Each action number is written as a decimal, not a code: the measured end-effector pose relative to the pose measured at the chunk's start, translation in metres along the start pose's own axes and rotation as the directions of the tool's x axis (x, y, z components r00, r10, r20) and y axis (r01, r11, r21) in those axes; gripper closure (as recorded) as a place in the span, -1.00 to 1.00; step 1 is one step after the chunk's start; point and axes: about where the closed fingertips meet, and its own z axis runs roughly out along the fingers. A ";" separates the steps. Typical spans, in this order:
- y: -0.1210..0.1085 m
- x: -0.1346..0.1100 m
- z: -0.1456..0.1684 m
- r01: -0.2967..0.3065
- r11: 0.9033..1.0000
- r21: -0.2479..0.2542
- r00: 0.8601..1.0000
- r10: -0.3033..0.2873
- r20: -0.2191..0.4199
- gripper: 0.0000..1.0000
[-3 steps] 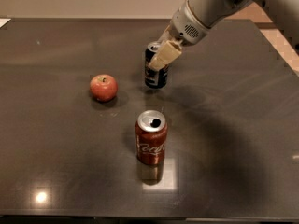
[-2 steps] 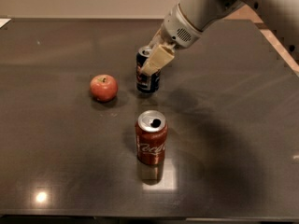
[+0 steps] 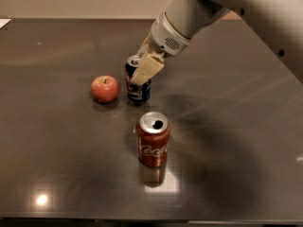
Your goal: Move pepsi can near apple
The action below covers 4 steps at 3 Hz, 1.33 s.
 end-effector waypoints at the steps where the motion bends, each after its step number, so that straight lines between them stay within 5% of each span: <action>1: 0.005 -0.004 0.009 0.033 0.999 -0.011 0.999 -0.033 -0.026 0.66; 4: 0.014 -0.012 0.020 0.070 0.997 -0.039 0.997 -0.071 -0.024 -0.74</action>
Offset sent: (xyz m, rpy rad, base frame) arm -0.0103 0.0181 -0.0092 -0.0552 -0.0169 0.0737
